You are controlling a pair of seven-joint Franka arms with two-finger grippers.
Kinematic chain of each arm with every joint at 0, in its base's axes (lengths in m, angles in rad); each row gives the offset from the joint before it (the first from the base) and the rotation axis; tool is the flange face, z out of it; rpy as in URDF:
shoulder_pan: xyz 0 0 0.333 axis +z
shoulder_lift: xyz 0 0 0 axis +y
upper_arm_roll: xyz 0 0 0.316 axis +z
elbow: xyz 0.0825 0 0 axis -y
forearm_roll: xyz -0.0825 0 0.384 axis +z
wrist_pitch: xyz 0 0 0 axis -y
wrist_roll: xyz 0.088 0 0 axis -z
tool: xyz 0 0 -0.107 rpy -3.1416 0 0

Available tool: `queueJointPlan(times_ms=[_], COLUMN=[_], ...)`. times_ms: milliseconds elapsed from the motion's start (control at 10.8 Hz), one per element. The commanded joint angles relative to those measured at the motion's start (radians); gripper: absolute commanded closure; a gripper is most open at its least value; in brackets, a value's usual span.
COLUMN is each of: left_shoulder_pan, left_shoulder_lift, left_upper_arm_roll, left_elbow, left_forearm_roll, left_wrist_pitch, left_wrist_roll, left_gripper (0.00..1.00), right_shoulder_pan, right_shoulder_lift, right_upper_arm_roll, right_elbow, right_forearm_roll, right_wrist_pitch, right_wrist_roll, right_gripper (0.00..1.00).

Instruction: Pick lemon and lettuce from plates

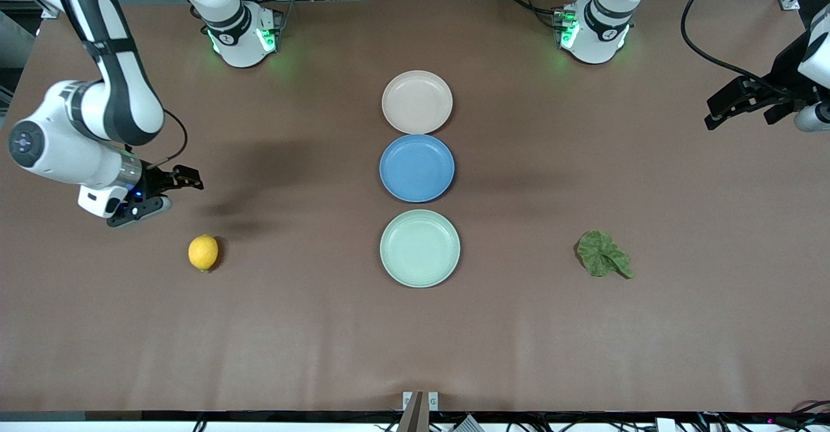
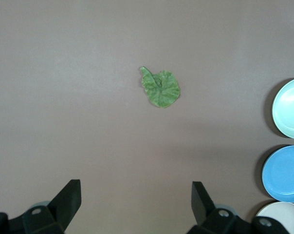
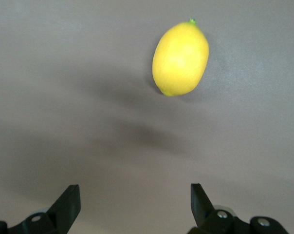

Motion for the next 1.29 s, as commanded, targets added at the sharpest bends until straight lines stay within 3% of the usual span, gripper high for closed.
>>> queueJointPlan(times_ms=[0,370,925,1202], left_shoulder_pan=[0.008,0.008,0.008,0.008], left_shoulder_lift=[0.017,0.017,0.019,0.019], left_upper_arm_roll=[-0.003,-0.002,0.0,0.0], left_elbow=[0.032,0.032,0.033,0.032], left_forearm_roll=[-0.014,-0.017,-0.024,-0.024], left_wrist_pitch=[-0.027,-0.027,-0.027,-0.027], left_wrist_roll=[0.001,0.001,0.003,0.003], left_gripper=[0.0,0.0,0.0,0.0], right_shoulder_pan=[-0.017,-0.012,-0.007,-0.009], right_shoulder_lift=[-0.022,-0.025,-0.183,-0.179], right_upper_arm_roll=[0.007,0.008,0.011,0.011], right_elbow=[0.13,0.361,0.279,0.36], right_forearm_roll=[0.007,-0.018,-0.068,-0.072], right_wrist_pitch=[-0.166,-0.439,-0.472,-0.467], right_wrist_roll=[0.056,0.258,0.291,0.367], right_gripper=[0.0,0.0,0.0,0.0])
